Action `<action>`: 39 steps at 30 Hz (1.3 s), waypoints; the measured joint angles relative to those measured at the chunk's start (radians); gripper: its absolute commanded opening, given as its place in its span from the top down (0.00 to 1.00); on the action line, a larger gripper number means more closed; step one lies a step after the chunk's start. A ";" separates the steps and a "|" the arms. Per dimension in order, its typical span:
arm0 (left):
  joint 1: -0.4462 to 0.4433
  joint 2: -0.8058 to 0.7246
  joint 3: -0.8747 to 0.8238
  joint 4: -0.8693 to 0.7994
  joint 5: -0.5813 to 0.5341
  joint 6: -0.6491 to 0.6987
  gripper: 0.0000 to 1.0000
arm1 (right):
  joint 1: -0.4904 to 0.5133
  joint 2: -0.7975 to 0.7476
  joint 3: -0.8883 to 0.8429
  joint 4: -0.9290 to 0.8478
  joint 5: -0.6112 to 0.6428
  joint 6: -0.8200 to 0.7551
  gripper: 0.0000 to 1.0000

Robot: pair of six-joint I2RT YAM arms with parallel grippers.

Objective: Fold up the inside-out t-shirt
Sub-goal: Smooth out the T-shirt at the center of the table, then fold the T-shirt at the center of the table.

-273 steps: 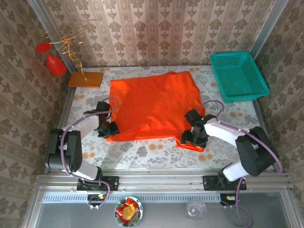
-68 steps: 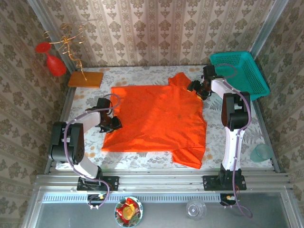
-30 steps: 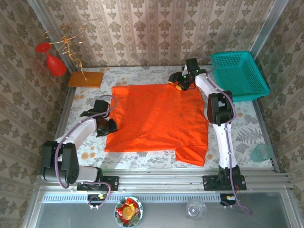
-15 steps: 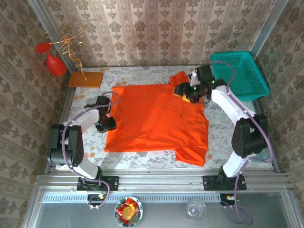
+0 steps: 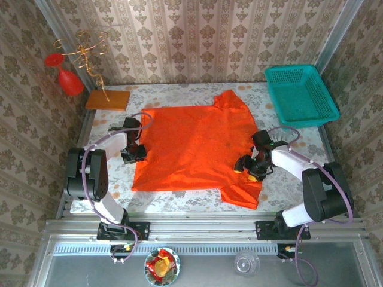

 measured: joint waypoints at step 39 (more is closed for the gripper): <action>0.009 -0.175 0.039 -0.091 -0.069 -0.008 0.80 | 0.027 -0.306 -0.002 -0.266 0.146 0.111 0.45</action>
